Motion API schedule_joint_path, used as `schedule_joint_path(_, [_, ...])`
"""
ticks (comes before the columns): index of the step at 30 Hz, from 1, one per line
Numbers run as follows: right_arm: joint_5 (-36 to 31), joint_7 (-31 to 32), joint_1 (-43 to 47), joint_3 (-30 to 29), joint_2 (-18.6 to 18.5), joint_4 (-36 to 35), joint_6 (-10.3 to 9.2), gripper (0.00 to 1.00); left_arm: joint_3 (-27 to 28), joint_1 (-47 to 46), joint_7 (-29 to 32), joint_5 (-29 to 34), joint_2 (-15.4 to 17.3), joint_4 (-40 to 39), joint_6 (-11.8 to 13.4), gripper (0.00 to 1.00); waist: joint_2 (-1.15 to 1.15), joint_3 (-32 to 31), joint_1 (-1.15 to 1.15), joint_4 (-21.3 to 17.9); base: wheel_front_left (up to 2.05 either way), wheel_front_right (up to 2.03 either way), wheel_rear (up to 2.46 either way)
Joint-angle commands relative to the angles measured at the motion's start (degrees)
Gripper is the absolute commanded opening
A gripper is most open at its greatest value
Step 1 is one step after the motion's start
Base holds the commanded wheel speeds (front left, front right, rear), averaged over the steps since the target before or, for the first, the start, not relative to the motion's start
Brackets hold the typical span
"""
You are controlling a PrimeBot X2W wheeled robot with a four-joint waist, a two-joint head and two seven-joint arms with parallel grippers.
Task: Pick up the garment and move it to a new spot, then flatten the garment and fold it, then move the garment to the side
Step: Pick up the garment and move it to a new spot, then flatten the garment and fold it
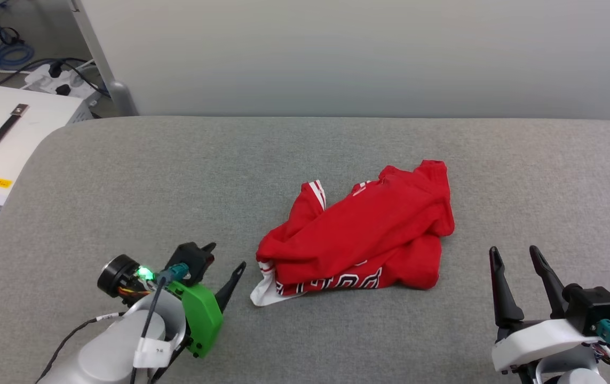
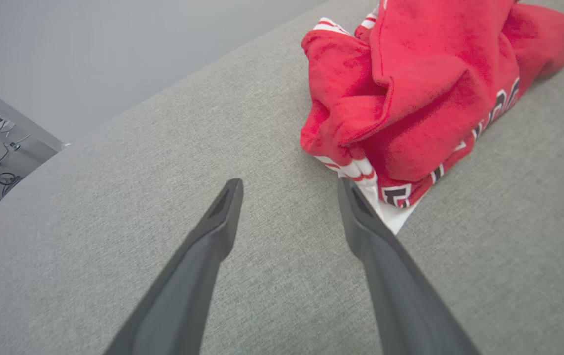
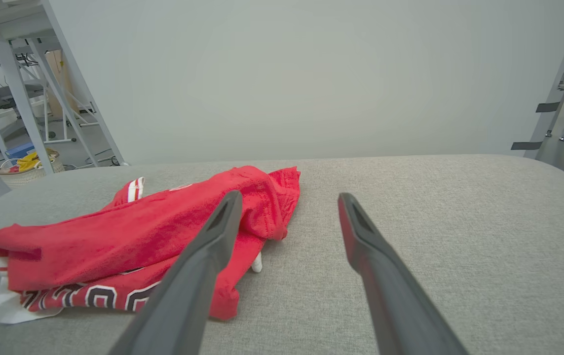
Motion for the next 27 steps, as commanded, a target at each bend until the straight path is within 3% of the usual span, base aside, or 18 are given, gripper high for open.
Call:
schedule_joint_path(1, [-0.3, -0.13, 1.01, -0.36, -0.11, -0.66, -0.04, 1.0, 2.13, 1.61, -0.81, -1.77, 0.18, -1.01, 1.32, 1.0, 0.0, -2.49, 0.0, 2.36, 0.0, 0.0, 0.0])
schedule_joint_path(7, [-0.75, -0.13, 3.2, 0.42, -0.17, -2.21, -0.04, 1.0, 14.9, 7.9, -1.63, -6.38, 0.61, -10.55, 6.78, 1.0, 0.0, -4.16, 0.0, 4.01, 0.0, 0.0, 0.0])
schedule_joint_path(10, [-0.54, -0.13, 4.27, 1.37, -0.67, -2.55, -0.04, 1.0, 21.2, 13.52, -1.65, -4.81, -0.2, -16.64, 9.4, 1.0, 0.0, -4.56, 0.0, 4.51, 0.0, 0.0, 0.0])
schedule_joint_path(15, [0.15, -0.13, 5.87, 2.03, -1.42, -2.89, -0.04, 1.0, 30.71, 24.09, -1.66, 0.41, -4.6, -25.38, 12.27, 1.0, 0.0, -4.97, 0.0, 5.44, 0.0, 0.0, 0.0])
schedule_joint_path(18, [0.45, -0.13, 6.37, 2.29, -1.81, -3.12, -0.04, 1.0, 35.15, 28.86, -1.67, 3.15, -7.56, -27.91, 12.39, 1.0, 0.0, -4.76, 0.0, 6.01, 0.0, 0.0, 0.0])
schedule_joint_path(23, [0.64, 0.91, 5.62, 3.03, -3.23, -3.41, -0.04, 1.0, 39.0, 31.81, -1.67, 8.1, -11.01, -29.09, 9.54, 1.0, 0.0, -3.22, 0.0, 7.79, 0.0, 0.0, 0.0])
schedule_joint_path(27, [1.05, 8.08, 2.18, 4.0, -5.67, -3.15, -0.04, 1.0, 40.1, 30.98, -1.67, 11.11, -12.47, -28.21, 7.14, 1.0, 0.0, -1.36, 0.0, 9.67, 0.0, 0.0, 0.0])
